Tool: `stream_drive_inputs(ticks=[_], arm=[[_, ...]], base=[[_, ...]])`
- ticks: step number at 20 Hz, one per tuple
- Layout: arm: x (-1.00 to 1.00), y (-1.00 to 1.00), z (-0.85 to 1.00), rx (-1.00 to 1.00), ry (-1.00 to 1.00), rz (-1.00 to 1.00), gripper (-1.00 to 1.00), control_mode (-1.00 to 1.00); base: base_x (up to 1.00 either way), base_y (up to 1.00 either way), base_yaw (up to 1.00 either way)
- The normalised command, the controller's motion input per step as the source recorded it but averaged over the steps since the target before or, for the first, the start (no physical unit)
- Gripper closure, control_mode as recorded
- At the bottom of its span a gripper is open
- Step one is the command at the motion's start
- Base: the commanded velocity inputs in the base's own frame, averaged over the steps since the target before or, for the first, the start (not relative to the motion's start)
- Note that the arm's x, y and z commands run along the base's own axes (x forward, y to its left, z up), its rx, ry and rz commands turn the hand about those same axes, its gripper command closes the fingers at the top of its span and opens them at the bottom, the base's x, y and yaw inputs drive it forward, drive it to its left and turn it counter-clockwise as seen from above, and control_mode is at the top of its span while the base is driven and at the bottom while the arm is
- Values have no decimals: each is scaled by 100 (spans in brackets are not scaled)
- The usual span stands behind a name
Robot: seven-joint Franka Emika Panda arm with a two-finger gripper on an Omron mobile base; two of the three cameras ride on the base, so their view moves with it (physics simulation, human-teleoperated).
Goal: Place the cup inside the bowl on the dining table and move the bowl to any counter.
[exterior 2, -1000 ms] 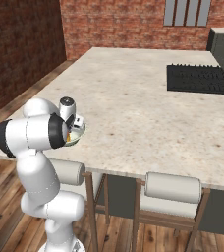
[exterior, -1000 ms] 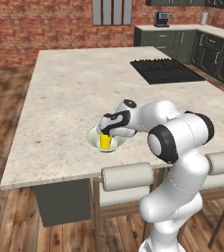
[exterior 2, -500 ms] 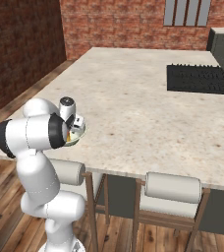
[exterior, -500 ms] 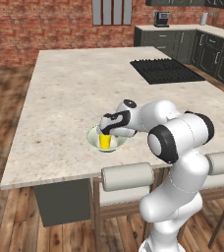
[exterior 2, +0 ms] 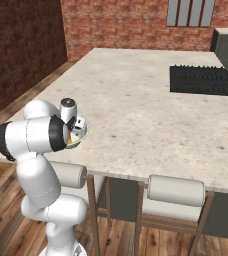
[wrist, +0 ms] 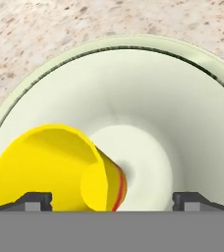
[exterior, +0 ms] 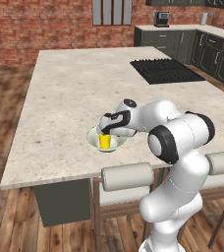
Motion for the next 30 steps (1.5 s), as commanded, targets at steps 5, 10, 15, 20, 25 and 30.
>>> stream_drive_inputs(ticks=[5, 10, 15, 20, 25, 30], arm=[[0, -1, 24, 0, 0, 0, -100, -100], [1, -2, 37, 0, 0, 0, -100, -100], [0, -6, 29, 0, 0, 0, -100, -100], [0, -28, 16, 0, 0, 0, -100, -100], [0, -36, 8, 0, 0, -3, -100, -100], [0, -38, 0, 0, 2, -5, -100, -100]], base=[[0, 0, 0], [0, 0, 0], [0, 0, 0], [0, 0, 0], [0, 0, 0], [0, 0, 0]])
